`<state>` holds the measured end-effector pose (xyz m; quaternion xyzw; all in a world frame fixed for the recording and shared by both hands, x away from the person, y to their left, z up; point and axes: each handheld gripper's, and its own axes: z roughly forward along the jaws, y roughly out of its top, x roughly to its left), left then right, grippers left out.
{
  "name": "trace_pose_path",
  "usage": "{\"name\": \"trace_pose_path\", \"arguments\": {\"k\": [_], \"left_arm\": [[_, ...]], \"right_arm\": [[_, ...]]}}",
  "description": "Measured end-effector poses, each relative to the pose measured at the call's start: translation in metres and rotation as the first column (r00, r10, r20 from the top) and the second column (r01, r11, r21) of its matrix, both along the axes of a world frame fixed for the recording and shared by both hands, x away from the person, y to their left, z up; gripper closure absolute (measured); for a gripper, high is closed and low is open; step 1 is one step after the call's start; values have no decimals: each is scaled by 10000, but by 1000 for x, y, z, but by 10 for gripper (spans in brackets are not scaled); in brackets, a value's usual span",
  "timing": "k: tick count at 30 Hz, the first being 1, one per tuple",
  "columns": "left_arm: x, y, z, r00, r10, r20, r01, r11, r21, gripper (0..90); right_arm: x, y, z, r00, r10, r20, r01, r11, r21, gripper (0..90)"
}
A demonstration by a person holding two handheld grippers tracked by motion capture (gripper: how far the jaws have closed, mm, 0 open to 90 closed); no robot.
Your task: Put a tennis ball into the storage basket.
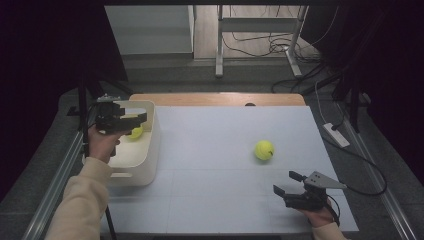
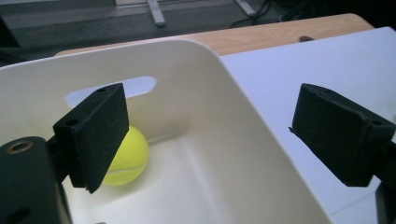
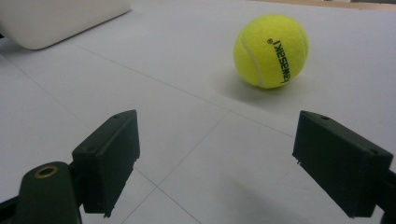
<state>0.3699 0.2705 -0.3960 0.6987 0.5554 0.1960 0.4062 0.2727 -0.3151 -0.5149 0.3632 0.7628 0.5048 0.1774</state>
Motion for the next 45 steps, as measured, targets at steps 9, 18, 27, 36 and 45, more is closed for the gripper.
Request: {"name": "trace_pose_path", "arguments": {"k": [9,18,27,36,45], "left_arm": [[-16,-17,8,9937,-959,579,979,9947,-326,113],[-22,-22,8,9869,-1408,784,1476,9851,-887,107],[-29,-30,8,9748,-1941,1102,2058,9727,-1070,81],[-32,-41,8,9662,-2271,1223,2421,9620,-1262,80],[-33,-55,6,9545,-2651,1363,2822,9510,-1268,80]], "right_arm": [[3,-1,1,10000,-53,17,53,10000,28,146],[3,-1,1,9999,-133,39,133,9999,-2,146],[3,-1,0,10000,-67,39,67,10000,-7,146],[3,-1,0,10000,-44,39,44,10000,-29,146],[3,-1,0,10000,-13,33,13,10000,-45,147]]}}
